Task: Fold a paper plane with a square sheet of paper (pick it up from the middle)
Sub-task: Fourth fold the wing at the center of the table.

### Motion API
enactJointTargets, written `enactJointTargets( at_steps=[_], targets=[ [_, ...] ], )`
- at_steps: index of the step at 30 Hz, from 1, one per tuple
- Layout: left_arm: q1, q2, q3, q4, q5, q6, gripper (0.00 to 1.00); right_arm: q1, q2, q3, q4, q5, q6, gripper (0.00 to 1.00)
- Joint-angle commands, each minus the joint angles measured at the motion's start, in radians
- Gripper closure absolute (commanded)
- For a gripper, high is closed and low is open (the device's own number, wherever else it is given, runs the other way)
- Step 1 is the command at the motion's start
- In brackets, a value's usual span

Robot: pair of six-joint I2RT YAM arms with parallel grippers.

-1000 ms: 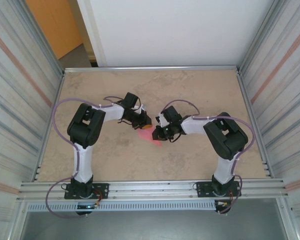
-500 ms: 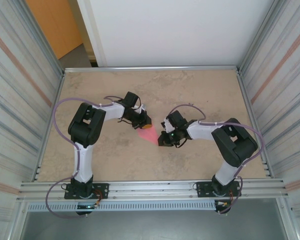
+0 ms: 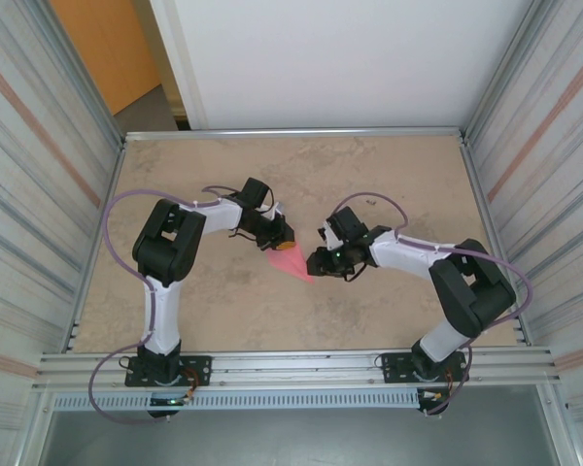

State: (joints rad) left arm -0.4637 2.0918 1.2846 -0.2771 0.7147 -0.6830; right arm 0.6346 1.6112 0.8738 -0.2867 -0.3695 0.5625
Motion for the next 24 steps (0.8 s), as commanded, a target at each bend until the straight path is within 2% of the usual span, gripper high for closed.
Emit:
enactJointTargets(
  at_steps=[1,10,16,24],
  targets=[
    [0.014,0.081,-0.025,-0.086,-0.107,0.013,0.85,0.026,0.057,0.076,-0.054,0.068,-0.042,0.59],
    [0.015,0.083,-0.013,-0.098,-0.107,0.001,0.84,0.054,0.168,0.15,-0.092,0.106,-0.068,0.6],
    [0.015,0.094,-0.001,-0.118,-0.112,0.002,0.83,0.059,0.191,0.143,-0.098,0.064,-0.091,0.63],
    [0.016,0.123,0.019,-0.161,-0.129,-0.018,0.83,0.08,0.207,0.136,-0.133,0.071,-0.14,0.64]
  ],
)
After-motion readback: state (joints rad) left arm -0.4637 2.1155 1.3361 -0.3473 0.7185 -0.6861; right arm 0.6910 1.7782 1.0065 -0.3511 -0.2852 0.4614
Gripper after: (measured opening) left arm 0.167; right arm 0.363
